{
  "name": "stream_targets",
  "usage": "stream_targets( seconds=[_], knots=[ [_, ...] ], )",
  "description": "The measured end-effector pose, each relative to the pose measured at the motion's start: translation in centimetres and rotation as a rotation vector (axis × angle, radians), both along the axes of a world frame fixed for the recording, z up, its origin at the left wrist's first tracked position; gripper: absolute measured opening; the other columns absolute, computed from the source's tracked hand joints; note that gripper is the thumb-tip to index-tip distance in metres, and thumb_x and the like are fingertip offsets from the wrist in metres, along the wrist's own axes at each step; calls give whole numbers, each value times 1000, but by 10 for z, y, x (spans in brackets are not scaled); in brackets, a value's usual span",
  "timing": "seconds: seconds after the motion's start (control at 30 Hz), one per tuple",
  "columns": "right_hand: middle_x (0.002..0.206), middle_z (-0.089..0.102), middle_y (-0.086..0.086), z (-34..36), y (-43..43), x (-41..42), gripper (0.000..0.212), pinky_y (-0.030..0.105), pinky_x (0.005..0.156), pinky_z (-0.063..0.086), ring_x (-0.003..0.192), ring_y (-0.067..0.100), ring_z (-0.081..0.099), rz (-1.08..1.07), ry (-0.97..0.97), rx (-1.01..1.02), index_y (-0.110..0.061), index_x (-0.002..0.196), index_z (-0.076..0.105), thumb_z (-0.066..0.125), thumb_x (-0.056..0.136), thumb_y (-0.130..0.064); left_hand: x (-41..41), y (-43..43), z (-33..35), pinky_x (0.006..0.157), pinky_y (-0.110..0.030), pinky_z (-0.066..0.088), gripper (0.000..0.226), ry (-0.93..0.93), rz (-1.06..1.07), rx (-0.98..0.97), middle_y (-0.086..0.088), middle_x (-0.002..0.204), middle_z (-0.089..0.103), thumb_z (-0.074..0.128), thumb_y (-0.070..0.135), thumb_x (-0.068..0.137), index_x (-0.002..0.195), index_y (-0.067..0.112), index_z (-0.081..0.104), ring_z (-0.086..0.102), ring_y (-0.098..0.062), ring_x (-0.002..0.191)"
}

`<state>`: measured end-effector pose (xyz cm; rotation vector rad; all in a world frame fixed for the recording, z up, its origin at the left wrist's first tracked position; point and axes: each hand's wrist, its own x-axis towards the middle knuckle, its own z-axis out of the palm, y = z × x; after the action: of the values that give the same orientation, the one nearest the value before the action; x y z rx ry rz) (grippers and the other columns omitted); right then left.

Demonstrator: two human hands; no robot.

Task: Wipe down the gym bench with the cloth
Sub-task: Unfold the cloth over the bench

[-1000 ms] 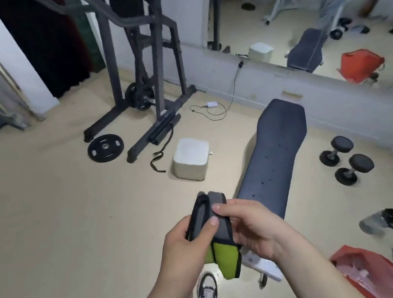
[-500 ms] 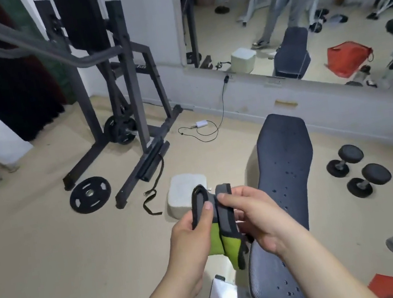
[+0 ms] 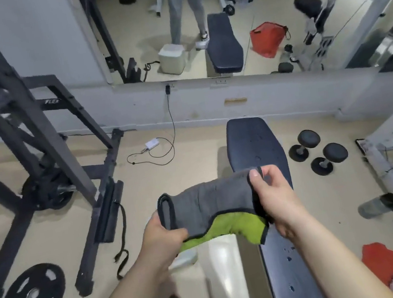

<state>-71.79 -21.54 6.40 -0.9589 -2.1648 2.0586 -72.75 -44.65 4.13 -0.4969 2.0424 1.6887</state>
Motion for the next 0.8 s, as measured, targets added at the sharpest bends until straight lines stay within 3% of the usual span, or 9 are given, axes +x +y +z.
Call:
stream_targets(
  seconds=[0.07, 0.2, 0.3, 0.37, 0.47, 0.53, 0.63, 0.7, 0.8],
  knots=[
    [91, 63, 3, 7, 18, -25, 13, 29, 67, 46, 78, 16, 58, -104, 85, 101, -27, 96, 52, 55, 103, -37, -51, 2, 7, 58, -16, 50, 38, 46, -146, -46, 5, 83, 76, 64, -11, 80, 103, 19, 68, 68, -3, 69],
    [93, 66, 7, 19, 56, -47, 9, 32, 70, 48, 78, 16, 58, -307, 188, 147, -29, 97, 51, 52, 105, -32, -137, 37, 28, 71, -35, 47, 16, 108, -300, -1, -7, 78, 70, 74, 3, 82, 96, 10, 69, 60, -22, 72],
    [88, 62, 9, 21, 85, -58, 12, 39, 73, 44, 80, 21, 55, -441, 177, 134, -35, 92, 53, 55, 100, -44, -178, 86, 38, 76, -26, 55, 18, 147, -353, 101, 2, 97, 80, 73, 9, 91, 105, 19, 72, 74, -13, 89],
    [86, 59, 7, 19, 108, -66, 14, 38, 76, 42, 80, 20, 52, -499, 163, 142, -35, 92, 54, 58, 96, -48, -194, 121, 44, 69, -25, 57, 11, 168, -380, 153, 6, 97, 80, 71, 18, 95, 106, 21, 73, 75, -8, 86],
    [86, 60, 6, 12, 139, -84, 19, 35, 76, 42, 79, 18, 53, -569, 133, 54, -27, 95, 54, 58, 100, -44, -214, 167, 52, 47, -24, 49, 16, 183, -394, 165, 9, 76, 76, 66, 32, 99, 95, 18, 72, 68, -10, 64],
    [88, 61, 7, 6, 152, -102, 25, 35, 75, 46, 78, 19, 56, -577, 79, -45, -22, 97, 53, 58, 99, -46, -222, 196, 52, 41, -24, 45, 20, 192, -387, 144, 7, 69, 71, 64, 32, 99, 90, 16, 71, 63, -11, 56],
    [85, 65, 8, -2, 163, -134, 28, 39, 73, 50, 76, 21, 61, -437, 62, -192, -19, 98, 55, 64, 96, -45, -222, 244, 42, 58, -27, 55, 18, 189, -395, 139, -3, 80, 77, 66, 28, 98, 90, 14, 73, 69, -12, 67],
    [87, 66, 9, -5, 164, -150, 27, 41, 71, 52, 76, 23, 65, -305, 86, -257, -16, 99, 57, 70, 93, -40, -215, 274, 36, 68, -28, 58, 16, 206, -482, 154, -2, 85, 79, 64, 26, 100, 93, 17, 76, 73, -15, 78],
    [87, 64, 12, -2, 179, -164, 28, 39, 66, 50, 75, 25, 61, -262, 80, -291, -17, 92, 59, 78, 86, -37, -216, 301, 36, 66, -21, 55, 19, 160, -531, 147, 5, 87, 80, 60, 27, 101, 98, 24, 78, 75, -8, 82]
  ],
)
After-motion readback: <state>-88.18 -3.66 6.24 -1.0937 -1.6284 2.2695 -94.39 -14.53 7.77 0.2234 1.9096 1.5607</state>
